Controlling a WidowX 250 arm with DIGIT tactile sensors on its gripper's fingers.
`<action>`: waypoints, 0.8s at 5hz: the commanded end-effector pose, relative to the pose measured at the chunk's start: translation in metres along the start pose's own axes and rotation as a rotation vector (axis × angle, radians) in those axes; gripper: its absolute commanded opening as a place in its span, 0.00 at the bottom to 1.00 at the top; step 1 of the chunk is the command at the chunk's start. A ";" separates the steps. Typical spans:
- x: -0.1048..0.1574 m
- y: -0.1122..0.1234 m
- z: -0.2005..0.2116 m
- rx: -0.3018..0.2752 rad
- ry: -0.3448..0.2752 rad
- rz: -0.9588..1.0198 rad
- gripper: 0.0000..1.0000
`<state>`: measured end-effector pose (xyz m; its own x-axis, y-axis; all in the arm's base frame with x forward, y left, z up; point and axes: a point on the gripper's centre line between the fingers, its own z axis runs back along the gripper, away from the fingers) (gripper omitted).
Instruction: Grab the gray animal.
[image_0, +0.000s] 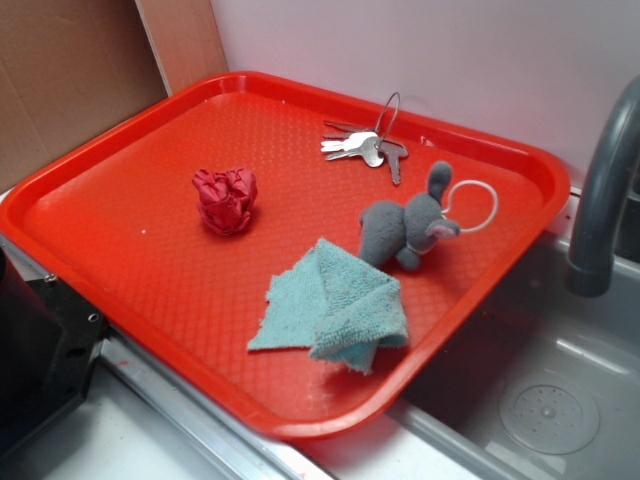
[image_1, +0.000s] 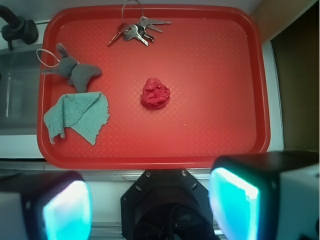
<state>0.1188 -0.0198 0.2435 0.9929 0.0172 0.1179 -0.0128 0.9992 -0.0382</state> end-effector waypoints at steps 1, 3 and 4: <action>0.000 0.000 0.000 0.000 0.000 0.000 1.00; 0.046 -0.063 -0.094 -0.059 -0.053 -0.447 1.00; 0.065 -0.097 -0.126 -0.156 -0.146 -0.568 1.00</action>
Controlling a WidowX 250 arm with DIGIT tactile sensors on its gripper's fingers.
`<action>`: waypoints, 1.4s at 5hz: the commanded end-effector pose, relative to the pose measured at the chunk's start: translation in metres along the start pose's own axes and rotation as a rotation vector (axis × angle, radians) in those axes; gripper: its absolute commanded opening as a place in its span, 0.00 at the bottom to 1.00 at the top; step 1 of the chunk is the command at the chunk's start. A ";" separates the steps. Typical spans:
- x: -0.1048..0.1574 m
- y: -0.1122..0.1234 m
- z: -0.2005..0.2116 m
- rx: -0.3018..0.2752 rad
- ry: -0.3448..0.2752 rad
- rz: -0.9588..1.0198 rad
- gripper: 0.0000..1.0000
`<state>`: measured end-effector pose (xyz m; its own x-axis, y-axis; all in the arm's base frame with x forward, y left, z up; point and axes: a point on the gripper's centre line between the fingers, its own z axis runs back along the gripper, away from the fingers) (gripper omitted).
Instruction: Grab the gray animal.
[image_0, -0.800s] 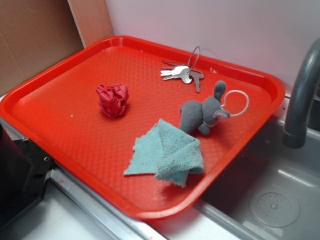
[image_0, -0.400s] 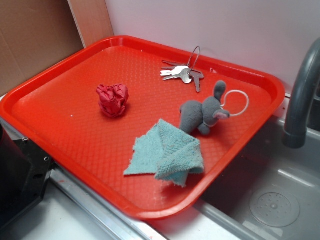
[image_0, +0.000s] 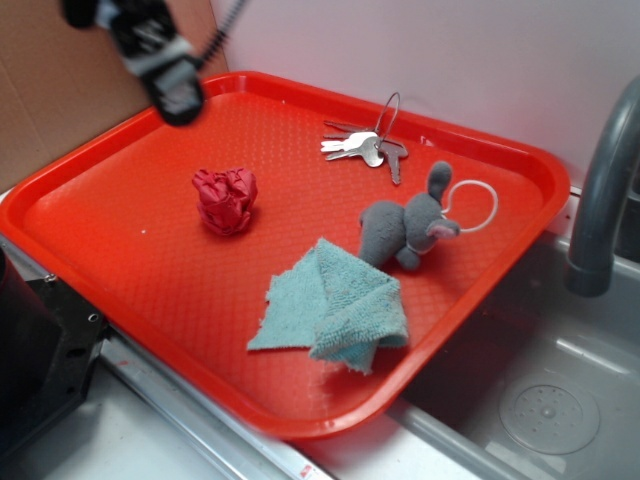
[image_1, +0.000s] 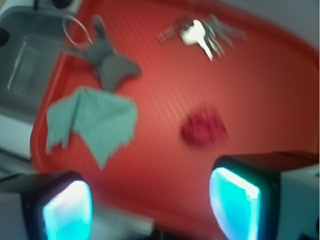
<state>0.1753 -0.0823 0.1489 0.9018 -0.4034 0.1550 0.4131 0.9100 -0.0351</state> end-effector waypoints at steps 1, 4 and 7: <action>0.053 -0.023 -0.053 -0.021 -0.152 -0.166 1.00; 0.081 -0.010 -0.092 -0.017 -0.180 -0.217 1.00; 0.081 -0.010 -0.092 -0.017 -0.180 -0.217 1.00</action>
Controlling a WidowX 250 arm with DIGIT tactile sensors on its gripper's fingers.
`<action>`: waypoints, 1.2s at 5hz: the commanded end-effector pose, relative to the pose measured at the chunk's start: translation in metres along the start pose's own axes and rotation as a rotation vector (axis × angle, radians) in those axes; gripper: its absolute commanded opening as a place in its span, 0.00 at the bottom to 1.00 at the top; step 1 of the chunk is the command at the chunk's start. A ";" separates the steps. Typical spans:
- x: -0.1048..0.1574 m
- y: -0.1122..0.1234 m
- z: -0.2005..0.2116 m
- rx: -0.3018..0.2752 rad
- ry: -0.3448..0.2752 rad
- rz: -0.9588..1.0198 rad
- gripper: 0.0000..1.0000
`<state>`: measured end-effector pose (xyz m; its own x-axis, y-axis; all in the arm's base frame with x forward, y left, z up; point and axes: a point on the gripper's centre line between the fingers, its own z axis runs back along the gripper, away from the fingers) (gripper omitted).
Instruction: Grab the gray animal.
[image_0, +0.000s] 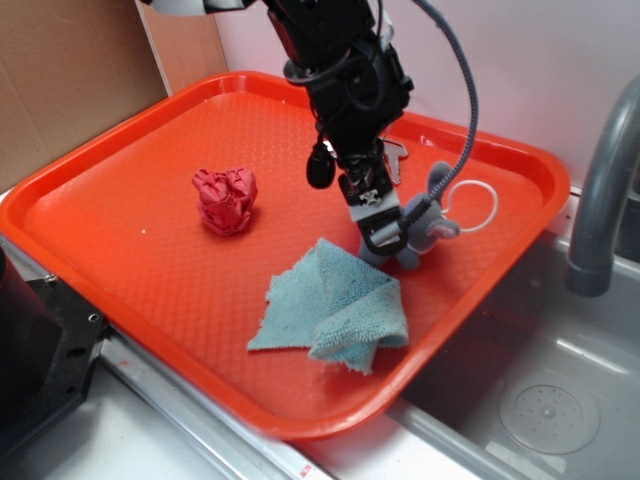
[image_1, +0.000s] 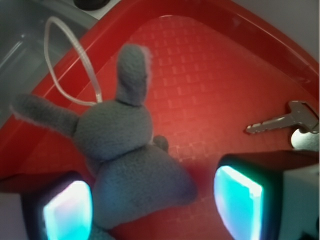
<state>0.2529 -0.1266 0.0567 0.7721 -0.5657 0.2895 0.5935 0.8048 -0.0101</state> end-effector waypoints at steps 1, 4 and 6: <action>0.015 -0.019 -0.019 0.013 0.027 -0.049 1.00; 0.008 -0.013 0.006 0.040 -0.004 0.034 0.00; -0.032 0.025 0.108 0.144 -0.013 0.365 0.00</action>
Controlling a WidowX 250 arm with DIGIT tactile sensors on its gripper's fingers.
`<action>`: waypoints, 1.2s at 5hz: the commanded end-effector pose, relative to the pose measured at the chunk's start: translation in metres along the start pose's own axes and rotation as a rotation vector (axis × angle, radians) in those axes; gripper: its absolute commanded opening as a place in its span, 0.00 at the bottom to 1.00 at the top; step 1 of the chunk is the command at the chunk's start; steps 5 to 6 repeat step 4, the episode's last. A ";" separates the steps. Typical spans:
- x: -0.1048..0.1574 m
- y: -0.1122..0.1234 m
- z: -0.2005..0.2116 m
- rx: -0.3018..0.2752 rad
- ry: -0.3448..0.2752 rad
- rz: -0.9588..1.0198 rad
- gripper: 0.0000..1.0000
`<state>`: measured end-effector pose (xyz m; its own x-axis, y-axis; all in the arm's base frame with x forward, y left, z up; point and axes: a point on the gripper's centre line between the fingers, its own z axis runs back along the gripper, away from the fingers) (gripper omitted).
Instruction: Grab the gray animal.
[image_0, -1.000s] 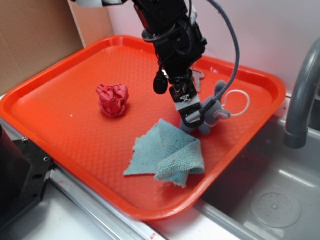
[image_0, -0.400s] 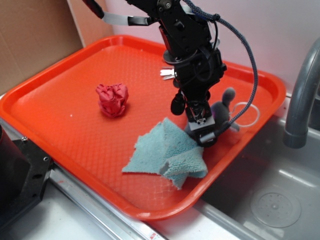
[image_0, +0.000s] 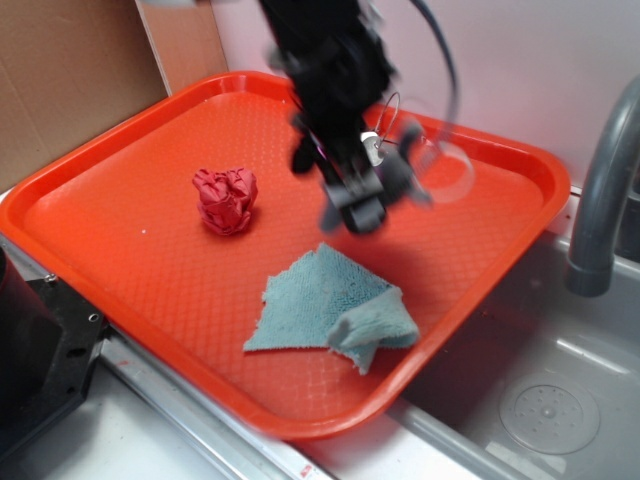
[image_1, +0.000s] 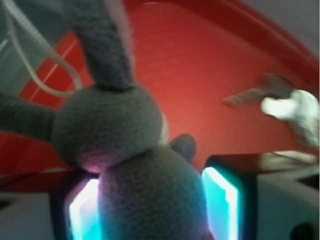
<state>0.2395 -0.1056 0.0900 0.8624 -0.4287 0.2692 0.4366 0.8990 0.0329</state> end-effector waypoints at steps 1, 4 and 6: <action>-0.060 0.055 0.121 0.021 0.006 0.473 0.00; -0.098 0.083 0.180 0.065 0.006 0.767 0.00; -0.098 0.083 0.180 0.065 0.006 0.767 0.00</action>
